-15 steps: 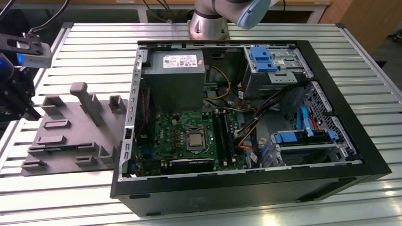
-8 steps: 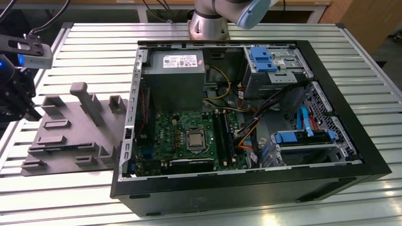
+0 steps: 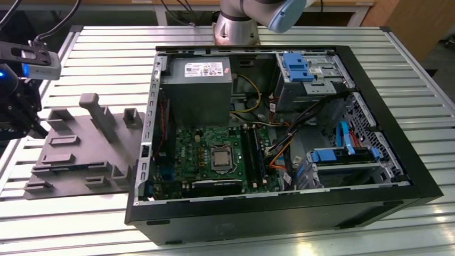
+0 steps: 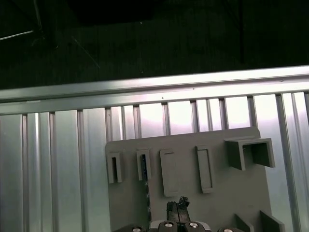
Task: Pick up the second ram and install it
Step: 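Pick up the second ram and move it above second insertion slot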
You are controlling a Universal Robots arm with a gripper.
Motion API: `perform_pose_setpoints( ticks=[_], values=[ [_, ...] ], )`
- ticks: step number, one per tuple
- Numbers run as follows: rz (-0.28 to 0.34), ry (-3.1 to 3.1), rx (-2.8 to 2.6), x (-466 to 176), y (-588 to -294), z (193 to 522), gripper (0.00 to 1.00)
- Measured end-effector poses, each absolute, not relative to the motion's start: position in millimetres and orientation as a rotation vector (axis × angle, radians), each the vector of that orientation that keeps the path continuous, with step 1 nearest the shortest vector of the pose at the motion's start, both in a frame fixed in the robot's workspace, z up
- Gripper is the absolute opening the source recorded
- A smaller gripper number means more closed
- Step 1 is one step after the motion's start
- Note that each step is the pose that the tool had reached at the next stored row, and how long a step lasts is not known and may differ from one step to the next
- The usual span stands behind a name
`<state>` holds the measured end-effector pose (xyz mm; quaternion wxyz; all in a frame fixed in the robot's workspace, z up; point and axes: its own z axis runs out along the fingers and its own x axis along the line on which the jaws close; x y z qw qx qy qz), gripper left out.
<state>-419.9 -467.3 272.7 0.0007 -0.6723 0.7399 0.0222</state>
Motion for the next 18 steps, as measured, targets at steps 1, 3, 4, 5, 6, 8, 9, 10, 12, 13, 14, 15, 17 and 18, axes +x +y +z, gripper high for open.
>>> perform_pose_setpoints(
  ticks=[1,3,4,5,6,8,9,10,12,13,14,15,17,18],
  values=[
    [0.07,2.324,-2.111,-419.9,-467.3,272.2,0.11],
    [0.07,2.323,-2.111,-419.9,-467.3,271.1,0.11],
    [0.07,2.323,-2.111,-419.9,-467.3,270.6,0.11],
    [0.07,2.323,-2.111,-419.9,-467.3,270.2,0.11],
    [0.07,2.323,-2.111,-419.9,-467.3,269.8,0.11],
    [0.07,2.323,-2.112,-419.4,-467.4,269.0,0.11],
    [0.07,2.323,-2.111,-418.9,-467.4,268.6,0.11],
    [0.07,2.323,-2.111,-418.6,-467.4,268.2,0.11],
    [0.07,2.323,-2.111,-417.7,-467.5,267.4,0.11],
    [0.07,2.323,-2.112,-417.2,-467.5,267.0,0.11],
    [0.07,2.323,-2.111,-416.6,-467.6,266.5,0.11],
    [0.07,2.323,-2.111,-416.1,-467.7,266.1,0.11],
    [0.07,2.323,-2.111,-415.4,-468.2,265.3,0.11],
    [0.07,2.323,-2.112,-415.2,-468.8,264.9,0.11]
  ],
)
